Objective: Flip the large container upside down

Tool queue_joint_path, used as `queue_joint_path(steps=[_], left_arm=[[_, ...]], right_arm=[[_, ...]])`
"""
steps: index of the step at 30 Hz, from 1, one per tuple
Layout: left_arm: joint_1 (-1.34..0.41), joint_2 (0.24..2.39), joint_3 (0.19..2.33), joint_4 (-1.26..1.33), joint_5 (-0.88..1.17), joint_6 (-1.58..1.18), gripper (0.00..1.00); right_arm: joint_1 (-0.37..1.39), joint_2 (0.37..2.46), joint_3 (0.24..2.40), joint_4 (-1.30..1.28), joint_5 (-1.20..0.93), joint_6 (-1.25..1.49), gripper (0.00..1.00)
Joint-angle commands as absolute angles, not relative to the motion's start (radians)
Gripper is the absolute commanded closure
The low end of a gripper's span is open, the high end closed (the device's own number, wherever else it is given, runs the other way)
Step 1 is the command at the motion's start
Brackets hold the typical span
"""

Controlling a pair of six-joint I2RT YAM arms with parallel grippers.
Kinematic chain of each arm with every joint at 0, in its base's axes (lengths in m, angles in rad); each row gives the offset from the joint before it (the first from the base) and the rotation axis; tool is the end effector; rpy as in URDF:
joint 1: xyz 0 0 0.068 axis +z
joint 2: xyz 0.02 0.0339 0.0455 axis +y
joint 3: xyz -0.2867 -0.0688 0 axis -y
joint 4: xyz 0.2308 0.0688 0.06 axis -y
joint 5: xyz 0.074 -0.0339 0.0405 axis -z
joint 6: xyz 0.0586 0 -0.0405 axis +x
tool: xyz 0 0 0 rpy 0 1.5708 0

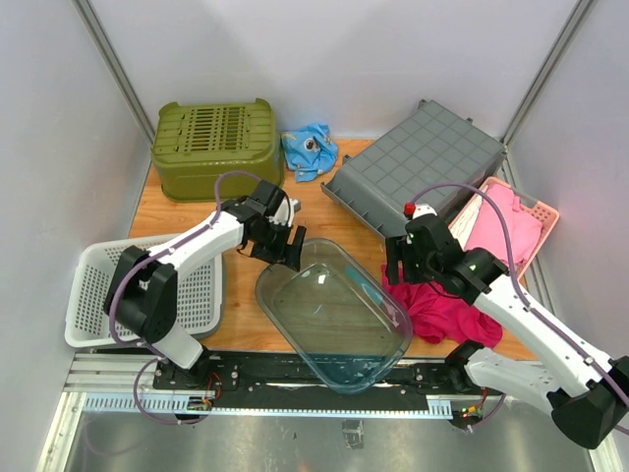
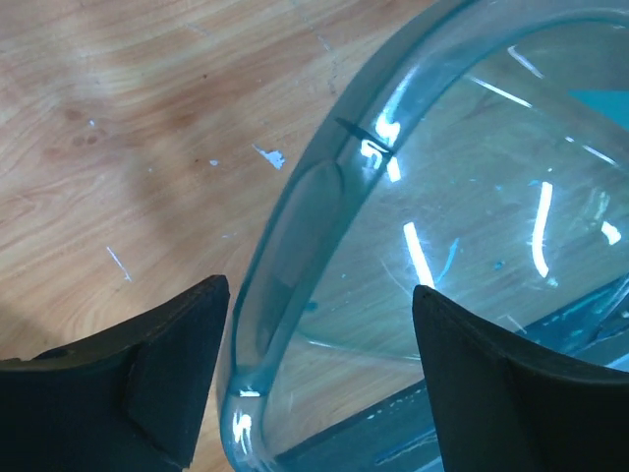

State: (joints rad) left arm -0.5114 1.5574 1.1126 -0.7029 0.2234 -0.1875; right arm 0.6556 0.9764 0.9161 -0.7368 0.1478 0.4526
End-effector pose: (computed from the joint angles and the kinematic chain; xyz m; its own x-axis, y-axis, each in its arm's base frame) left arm 0.2589 -0.1602 0.2354 -0.8850 0.2882 -0.3657 0.3986 0.8749 -0.2750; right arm 0.1524 0.1063 0.3026 -0.7380 -0.0219 -0.6745 -0.2210 0.9522 0.2108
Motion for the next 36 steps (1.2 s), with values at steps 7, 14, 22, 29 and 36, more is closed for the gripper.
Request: queue_joint_path(steps=[7, 14, 22, 29, 36], left_arm=[[-0.519, 1.576, 1.156, -0.72, -0.027, -0.238, 0.54], [-0.459, 1.552, 1.219, -0.793, -0.192, -0.264, 0.77], [-0.453, 1.511, 1.37, -0.876, -0.321, -0.221, 0.77], [-0.452, 1.537, 1.367, -0.902, -0.301, -0.226, 0.19], [-0.443, 1.477, 1.505, -0.947, -0.281, -0.283, 0.01]], right_arm=[[0.655, 0.938, 0.862, -0.805, 0.163, 0.528, 0.29], [0.655, 0.937, 0.824, -0.817, 0.13, 0.561, 0.29], [0.654, 0.957, 0.797, -0.779, 0.074, 0.601, 0.29], [0.656, 1.007, 0.834, -0.753, 0.058, 0.685, 0.28], [0.733, 1.11, 0.994, -0.667, 0.105, 0.776, 0.32]])
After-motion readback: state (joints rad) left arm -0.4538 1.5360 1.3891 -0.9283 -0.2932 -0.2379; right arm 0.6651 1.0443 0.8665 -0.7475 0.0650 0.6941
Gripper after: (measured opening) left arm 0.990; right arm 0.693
